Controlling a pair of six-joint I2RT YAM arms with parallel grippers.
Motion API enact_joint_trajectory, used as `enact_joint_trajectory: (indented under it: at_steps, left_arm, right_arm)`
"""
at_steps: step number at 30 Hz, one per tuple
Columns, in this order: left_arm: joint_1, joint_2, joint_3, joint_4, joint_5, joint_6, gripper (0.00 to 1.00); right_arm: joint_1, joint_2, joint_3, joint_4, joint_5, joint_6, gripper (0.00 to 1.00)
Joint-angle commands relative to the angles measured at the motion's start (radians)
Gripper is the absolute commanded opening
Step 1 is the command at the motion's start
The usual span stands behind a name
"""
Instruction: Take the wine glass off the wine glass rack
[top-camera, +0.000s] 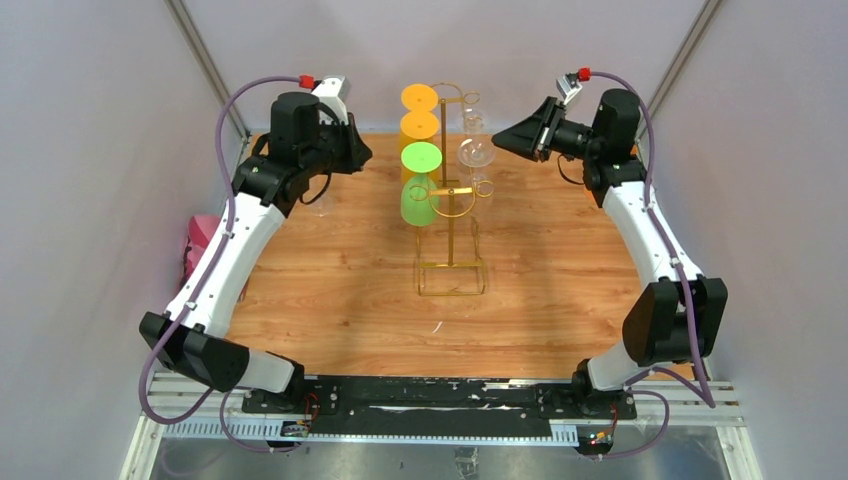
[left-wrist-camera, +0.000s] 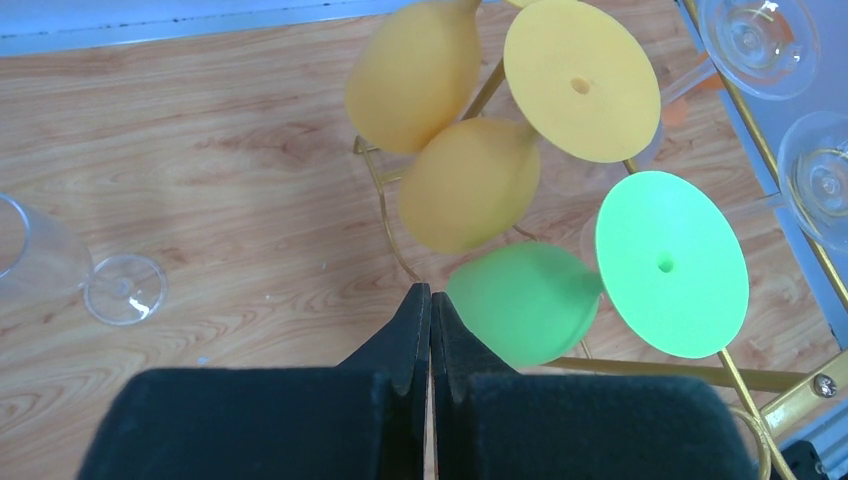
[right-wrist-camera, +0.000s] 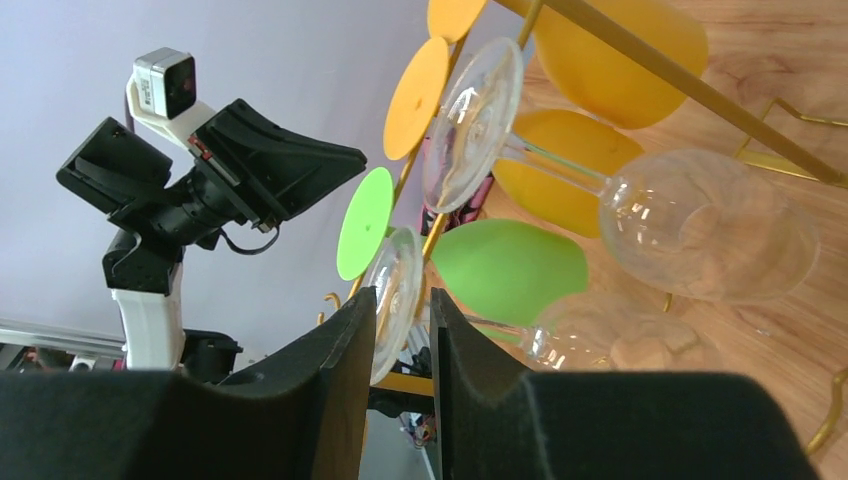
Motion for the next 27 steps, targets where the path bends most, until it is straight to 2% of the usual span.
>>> enact_joint_trajectory:
  at_steps: [1, 15, 27]
  left_arm:
    - [-0.008, -0.029, -0.022, 0.001, -0.012, 0.010, 0.00]
    - [-0.008, -0.026, -0.033, 0.000, -0.020, 0.014, 0.00]
    - [-0.008, -0.030, -0.032, 0.001, -0.004, 0.005, 0.00]
  right_arm:
    - [0.014, -0.017, -0.008, -0.072, 0.014, -0.065, 0.31]
    - [0.046, -0.016, -0.021, -0.093, 0.014, -0.079, 0.26]
    - [0.050, -0.025, -0.023, -0.119, 0.013, -0.078, 0.00]
